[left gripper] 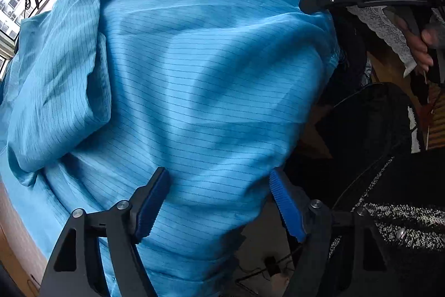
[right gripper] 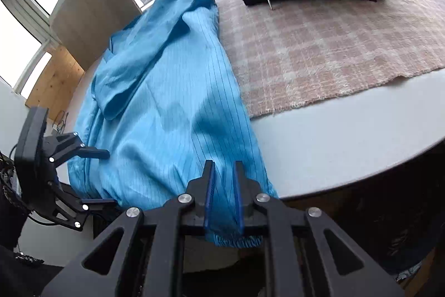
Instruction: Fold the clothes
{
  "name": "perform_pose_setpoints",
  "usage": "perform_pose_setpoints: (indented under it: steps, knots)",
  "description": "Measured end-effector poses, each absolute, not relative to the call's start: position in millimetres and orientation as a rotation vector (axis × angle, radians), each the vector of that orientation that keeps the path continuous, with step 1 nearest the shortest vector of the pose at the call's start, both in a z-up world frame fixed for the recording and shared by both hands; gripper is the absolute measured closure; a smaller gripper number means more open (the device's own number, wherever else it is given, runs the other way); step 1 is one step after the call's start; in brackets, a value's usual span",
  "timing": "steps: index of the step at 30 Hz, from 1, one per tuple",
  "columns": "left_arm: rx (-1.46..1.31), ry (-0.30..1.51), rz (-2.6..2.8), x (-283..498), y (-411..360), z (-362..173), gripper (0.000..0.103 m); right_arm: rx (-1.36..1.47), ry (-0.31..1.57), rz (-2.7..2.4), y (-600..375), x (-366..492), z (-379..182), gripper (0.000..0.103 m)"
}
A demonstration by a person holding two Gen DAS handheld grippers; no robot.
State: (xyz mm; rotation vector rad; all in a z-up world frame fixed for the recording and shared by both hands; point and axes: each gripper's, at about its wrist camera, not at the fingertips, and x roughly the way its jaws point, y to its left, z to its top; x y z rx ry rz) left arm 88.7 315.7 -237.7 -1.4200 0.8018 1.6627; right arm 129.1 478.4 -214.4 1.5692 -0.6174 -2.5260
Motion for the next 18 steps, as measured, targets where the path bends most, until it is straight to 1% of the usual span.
perform_pose_setpoints:
  steps: [1, 3, 6, 7, 8, 9, 10, 12, 14, 15, 17, 18]
  knots:
    - [-1.441, 0.771, 1.662, 80.9, 315.2, -231.0, 0.051, 1.537, -0.616, -2.531, 479.5, 130.0, -208.3, 0.089]
    - [-1.422, 0.665, 1.724, 49.6, 321.7, -206.4, 0.051, 1.46, -0.615, -2.555, 483.5, 131.3, -192.1, 0.089]
    - [-1.327, 0.657, 1.886, -11.6, 353.2, -171.4, 0.05, 1.39, -0.564, -2.604, 491.2, 125.2, -173.9, 0.089]
    - [-1.297, 0.664, 1.928, -36.8, 366.9, -164.4, 0.047, 1.397, -0.556, -2.599, 493.6, 120.9, -173.8, 0.089]
    - [-1.273, 0.676, 1.958, -68.8, 380.2, -164.7, 0.039, 1.404, -0.552, -2.593, 496.2, 117.0, -175.7, 0.089]
    - [-1.25, 0.695, 1.983, -97.5, 392.7, -165.0, 0.034, 1.412, -0.548, -2.588, 498.8, 113.2, -177.8, 0.089]
    - [-1.229, 0.74, 1.996, -116.5, 402.8, -165.9, 0.03, 1.431, -0.534, -2.582, 501.4, 110.5, -181.0, 0.089]
    - [-1.197, 0.876, 2.014, -147.8, 421.8, -171.4, 0.03, 1.457, -0.537, -2.554, 506.9, 105.3, -188.9, 0.089]
    - [-1.202, 1.005, 1.983, -169.4, 438.3, -187.0, 0.03, 1.445, -0.617, -2.502, 513.0, 103.6, -194.8, 0.089]
    - [-1.21, 1.062, 1.95, -177.3, 448.9, -199.9, 0.03, 1.432, -0.651, -2.476, 514.1, 104.3, -197.6, 0.089]
    - [-1.21, 1.165, 1.895, -186.8, 463.4, -220.6, 0.032, 1.426, -0.646, -2.452, 512.0, 105.9, -200.0, 0.089]
    - [-1.204, 1.209, 1.877, -189.3, 467.0, -228.7, 0.037, 1.425, -0.635, -2.444, 510.3, 106.8, -201.0, 0.087]
